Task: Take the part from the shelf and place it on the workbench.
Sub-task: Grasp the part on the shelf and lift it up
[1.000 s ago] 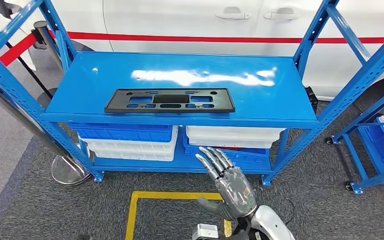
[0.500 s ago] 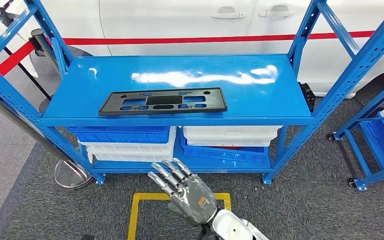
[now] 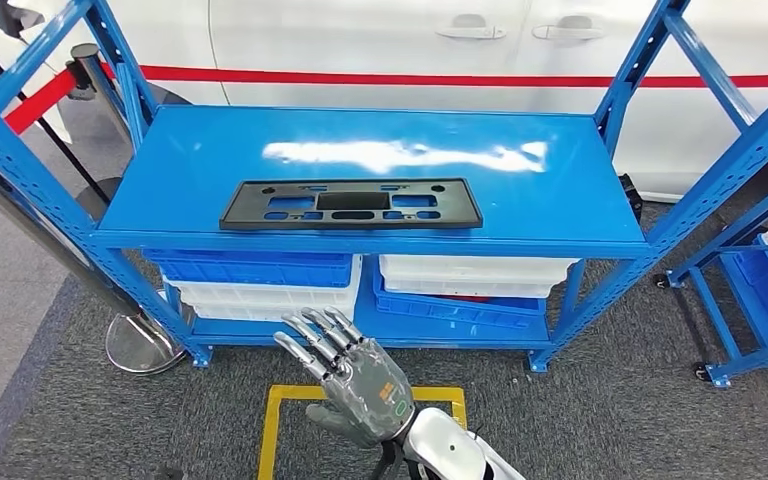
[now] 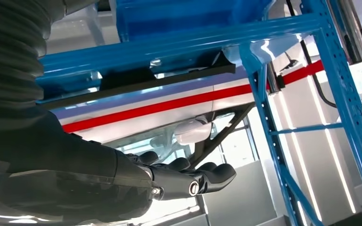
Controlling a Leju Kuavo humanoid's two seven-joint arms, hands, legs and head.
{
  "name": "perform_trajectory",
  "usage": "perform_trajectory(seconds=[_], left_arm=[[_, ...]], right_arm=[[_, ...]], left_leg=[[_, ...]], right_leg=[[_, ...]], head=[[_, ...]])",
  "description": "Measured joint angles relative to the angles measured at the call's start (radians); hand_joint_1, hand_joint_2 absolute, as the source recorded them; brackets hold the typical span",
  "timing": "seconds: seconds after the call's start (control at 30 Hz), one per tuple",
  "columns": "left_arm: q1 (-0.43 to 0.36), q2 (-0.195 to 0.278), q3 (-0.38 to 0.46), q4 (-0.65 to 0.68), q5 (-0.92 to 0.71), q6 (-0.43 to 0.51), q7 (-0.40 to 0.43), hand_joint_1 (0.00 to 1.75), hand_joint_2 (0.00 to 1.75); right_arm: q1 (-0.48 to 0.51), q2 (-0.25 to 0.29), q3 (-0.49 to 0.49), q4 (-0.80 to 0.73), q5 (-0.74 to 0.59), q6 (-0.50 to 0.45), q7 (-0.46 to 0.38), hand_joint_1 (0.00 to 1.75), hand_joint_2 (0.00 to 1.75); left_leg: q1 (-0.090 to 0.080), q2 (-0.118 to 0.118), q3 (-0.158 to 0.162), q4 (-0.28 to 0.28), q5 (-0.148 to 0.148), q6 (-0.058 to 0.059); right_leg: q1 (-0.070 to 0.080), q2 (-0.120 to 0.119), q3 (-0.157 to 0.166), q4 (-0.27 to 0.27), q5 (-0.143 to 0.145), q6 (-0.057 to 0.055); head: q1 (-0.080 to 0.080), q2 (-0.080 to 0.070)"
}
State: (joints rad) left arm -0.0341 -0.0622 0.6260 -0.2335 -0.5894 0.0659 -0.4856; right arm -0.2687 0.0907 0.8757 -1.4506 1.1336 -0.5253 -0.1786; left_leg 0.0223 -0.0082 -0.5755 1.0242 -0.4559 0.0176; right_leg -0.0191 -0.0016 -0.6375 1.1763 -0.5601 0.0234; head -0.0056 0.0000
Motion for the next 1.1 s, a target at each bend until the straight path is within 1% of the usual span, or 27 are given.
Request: perform_trajectory(seconds=[0.03, 0.07, 0.1, 0.13, 0.2, 0.23, 0.27, 0.3, 0.33, 0.4, 0.43, 0.47, 0.53, 0.57, 0.6, 0.63, 0.67, 0.7, 0.73, 0.77, 0.8, 0.9, 0.93, 0.97, 1.03, 1.07, 1.1], left_arm=[[0.0, 0.0, 0.002, 0.0, 0.0, 0.0, 0.0, 0.0, 0.0], [0.0, 0.0, 0.004, 0.0, -0.001, -0.001, 0.0, 0.0, 0.0], [0.001, 0.0, 0.006, 0.0, -0.001, -0.001, 0.0, 0.0, 0.0], [0.001, 0.0, 0.009, 0.0, -0.003, -0.001, 0.0, 0.0, 0.0], [0.001, -0.003, 0.014, 0.0, -0.008, -0.001, 0.001, 0.0, 0.0], [0.0, -0.005, 0.017, 0.001, -0.011, -0.001, 0.002, 0.0, 0.0], [0.0, -0.008, 0.02, 0.001, -0.013, -0.001, 0.003, 0.0, 0.0], [-0.001, -0.009, 0.023, 0.001, -0.015, -0.001, 0.003, 0.0, 0.0], [-0.001, -0.009, 0.025, 0.001, -0.017, -0.001, 0.004, 0.0, 0.0], [-0.001, -0.01, 0.028, 0.001, -0.019, -0.001, 0.005, 0.0, 0.0], [-0.002, -0.01, 0.029, 0.001, -0.02, -0.002, 0.005, 0.0, 0.0], [-0.002, -0.01, 0.03, 0.001, -0.023, -0.002, 0.005, 0.0, 0.0], [-0.002, -0.01, 0.034, 0.002, -0.029, -0.002, 0.005, 0.0, 0.0], [-0.001, -0.009, 0.037, 0.002, -0.033, -0.003, 0.005, 0.0, 0.0], [0.001, -0.009, 0.04, 0.002, -0.038, -0.003, 0.005, 0.0, 0.0], [0.002, -0.009, 0.044, 0.002, -0.043, -0.004, 0.005, 0.0, 0.0], [0.002, -0.009, 0.047, 0.002, -0.047, -0.006, 0.005, 0.0, 0.0], [0.002, -0.009, 0.05, 0.002, -0.051, -0.006, 0.005, 0.0, 0.0], [0.001, -0.009, 0.052, 0.002, -0.053, -0.008, 0.005, 0.0, 0.0], [0.0, -0.009, 0.054, 0.002, -0.053, -0.009, 0.004, 0.0, 0.0], [-0.001, -0.009, 0.056, 0.002, -0.053, -0.009, 0.004, 0.0, 0.0], [0.001, -0.009, 0.058, 0.003, -0.054, -0.01, 0.003, 0.0, 0.0], [0.001, -0.009, 0.059, 0.003, -0.054, -0.01, 0.003, 0.0, 0.0], [0.0, -0.009, 0.06, 0.003, -0.056, -0.01, 0.003, 0.0, 0.0], [-0.002, -0.01, 0.064, 0.003, -0.064, -0.01, 0.003, 0.0, 0.0], [-0.002, -0.01, 0.067, 0.003, -0.069, -0.01, 0.003, 0.0, 0.0], [-0.002, -0.01, 0.07, 0.003, -0.074, -0.01, 0.003, 0.0, 0.0]], right_arm=[[0.001, 0.0, 0.0, 0.0, 0.0, 0.002, 0.0, 0.0, 1.75], [0.003, 0.0, 0.0, 0.001, 0.0, 0.005, 0.0, 0.0, 1.75], [0.004, -0.001, 0.0, 0.002, 0.0, 0.007, 0.0, 0.0, 1.75], [0.005, -0.001, -0.001, 0.002, 0.0, 0.009, 0.0, 0.0, 1.75], [0.005, -0.001, -0.002, 0.002, 0.0, 0.012, 0.0, 0.0, 1.75], [0.005, 0.0, -0.003, 0.002, 0.001, 0.014, 0.0, 0.0, 1.75], [0.005, 0.0, -0.004, 0.002, 0.002, 0.015, 0.0, 0.0, 1.75], [0.005, 0.0, -0.004, 0.002, 0.005, 0.017, 0.001, 0.0, 1.75], [0.005, 0.0, -0.005, 0.002, 0.01, 0.018, 0.004, 0.0, 1.75], [0.006, 0.002, -0.006, 0.002, 0.022, 0.018, 0.009, 0.0, 1.75], [0.006, 0.005, -0.007, 0.001, 0.029, 0.018, 0.011, 0.0, 1.75], [0.007, 0.007, -0.007, 0.001, 0.034, 0.018, 0.014, 0.0, 1.75], [0.01, 0.009, -0.007, 0.001, 0.043, 0.018, 0.02, 0.0, 1.75], [0.012, 0.009, -0.007, 0.001, 0.048, 0.018, 0.022, 0.0, 1.75], [0.015, 0.009, -0.008, 0.002, 0.054, 0.018, 0.024, 0.0, 1.75], [0.016, 0.009, -0.009, 0.002, 0.059, 0.018, 0.025, 0.0, 1.75], [0.018, 0.009, -0.011, 0.003, 0.064, 0.017, 0.027, 0.0, 1.75], [0.018, 0.009, -0.013, 0.003, 0.069, 0.016, 0.027, 0.0, 1.75], [0.018, 0.01, -0.015, 0.003, 0.073, 0.016, 0.028, 0.0, 1.75], [0.018, 0.01, -0.017, 0.003, 0.076, 0.015, 0.028, 0.0, 1.75], [0.019, 0.01, -0.018, 0.004, 0.077, 0.015, 0.028, 0.0, 1.75], [0.019, 0.01, -0.022, 0.003, 0.08, 0.014, 0.029, 0.0, 1.75], [0.019, 0.01, -0.024, 0.003, 0.082, 0.013, 0.029, 0.0, 1.75], [0.019, 0.01, -0.027, 0.003, 0.088, 0.012, 0.032, 0.0, 1.75], [0.02, 0.01, -0.031, 0.005, 0.107, 0.011, 0.044, 0.0, 1.75], [0.021, 0.009, -0.034, 0.008, 0.119, 0.011, 0.054, 0.0, 1.75], [0.023, 0.008, -0.038, 0.012, 0.13, 0.012, 0.064, 0.0, 1.75]], left_leg=[[-0.002, 0.001, 0.0, 0.0, -0.001, 0.003], [-0.005, 0.001, 0.001, 0.0, -0.003, 0.006], [-0.008, 0.0, 0.004, 0.0, -0.005, 0.007], [-0.01, -0.001, 0.008, 0.0, -0.008, 0.008], [-0.016, -0.003, 0.018, 0.0, -0.014, 0.008], [-0.018, -0.004, 0.021, 0.0, -0.018, 0.006], [-0.019, -0.004, 0.022, 0.0, -0.02, 0.002], [-0.018, -0.004, 0.022, -0.001, -0.023, -0.003], [-0.017, -0.004, 0.023, -0.003, -0.024, -0.009], [-0.017, -0.001, 0.025, 0.0, -0.032, -0.02], [-0.016, 0.0, 0.019, 0.02, -0.045, -0.025], [-0.015, 0.001, 0.002, 0.06, -0.066, -0.029], [-0.01, 0.002, -0.062, 0.185, -0.117, -0.038], [-0.008, 0.002, -0.095, 0.239, -0.13, -0.043], [-0.006, 0.003, -0.116, 0.265, -0.125, -0.047], [-0.003, 0.003, -0.119, 0.254, -0.1, -0.05], [0.0, 0.003, -0.102, 0.202, -0.058, -0.052], [0.002, 0.005, -0.075, 0.133, -0.019, -0.053], [0.002, 0.005, -0.048, 0.07, 0.008, -0.053], [0.0, 0.006, -0.029, 0.026, 0.022, -0.049], [-0.001, 0.005, -0.022, 0.009, 0.021, -0.044], [-0.002, 0.003, -0.02, 0.004, 0.016, -0.021], [-0.001, 0.003, -0.018, 0.001, 0.016, -0.014], [0.0, 0.003, -0.015, -0.001, 0.016, -0.007], [0.0, 0.004, -0.014, -0.002, 0.012, 0.001], [-0.001, 0.004, -0.013, -0.002, 0.011, 0.003], [-0.002, 0.003, -0.011, -0.002, 0.008, 0.004]], right_leg=[[0.0, 0.0, -0.039, 0.07, -0.026, 0.0], [0.001, 0.0, -0.07, 0.122, -0.038, -0.002], [0.003, 0.0, -0.085, 0.137, -0.028, -0.005], [0.006, 0.0, -0.079, 0.113, 0.001, -0.011], [0.016, 0.001, -0.024, -0.019, 0.08, -0.034], [0.021, 0.001, 0.003, -0.082, 0.105, -0.045], [0.026, 0.001, 0.021, -0.124, 0.117, -0.052], [0.029, 0.001, 0.028, -0.142, 0.116, -0.056], [0.03, 0.002, 0.03, -0.148, 0.114, -0.055], [0.023, 0.004, 0.04, -0.163, 0.117, -0.057], [0.019, 0.003, 0.049, -0.171, 0.117, -0.059], [0.015, 0.002, 0.057, -0.178, 0.117, -0.061], [0.016, 0.0, 0.066, -0.18, 0.112, -0.065], [0.016, 0.0, 0.069, -0.179, 0.109, -0.064], [0.015, 0.0, 0.073, -0.179, 0.105, -0.064], [0.014, 0.001, 0.078, -0.177, 0.1, -0.062], [0.013, 0.002, 0.084, -0.175, 0.094, -0.06], [0.013, 0.002, 0.089, -0.172, 0.087, -0.056], [0.014, 0.002, 0.092, -0.167, 0.08, -0.05], [0.016, 0.003, 0.094, -0.163, 0.075, -0.045], [0.017, 0.003, 0.093, -0.161, 0.072, -0.039], [0.017, 0.003, 0.093, -0.157, 0.064, -0.024], [0.016, 0.003, 0.085, -0.139, 0.052, -0.019], [0.014, 0.003, 0.067, -0.101, 0.031, -0.015], [0.012, 0.002, -0.003, 0.026, -0.022, -0.009], [0.012, 0.002, -0.041, 0.087, -0.039, -0.008], [0.012, 0.002, -0.067, 0.122, -0.039, -0.008]], head=[[0.001, 0.0], [0.001, 0.0], [0.001, 0.0], [0.002, 0.0], [0.002, 0.0], [0.001, 0.0], [0.001, 0.0], [0.0, 0.0], [0.0, 0.0], [0.0, 0.0], [-0.002, 0.0], [-0.004, 0.0], [-0.006, 0.0], [-0.006, 0.0], [-0.007, 0.0], [-0.007, 0.0], [-0.008, 0.0], [-0.008, 0.0], [-0.008, 0.0], [-0.008, 0.0], [-0.008, 0.0], [-0.005, 0.0], [-0.003, 0.0], [-0.001, 0.0], [0.002, 0.0], [0.003, 0.0], [0.003, 0.0]])
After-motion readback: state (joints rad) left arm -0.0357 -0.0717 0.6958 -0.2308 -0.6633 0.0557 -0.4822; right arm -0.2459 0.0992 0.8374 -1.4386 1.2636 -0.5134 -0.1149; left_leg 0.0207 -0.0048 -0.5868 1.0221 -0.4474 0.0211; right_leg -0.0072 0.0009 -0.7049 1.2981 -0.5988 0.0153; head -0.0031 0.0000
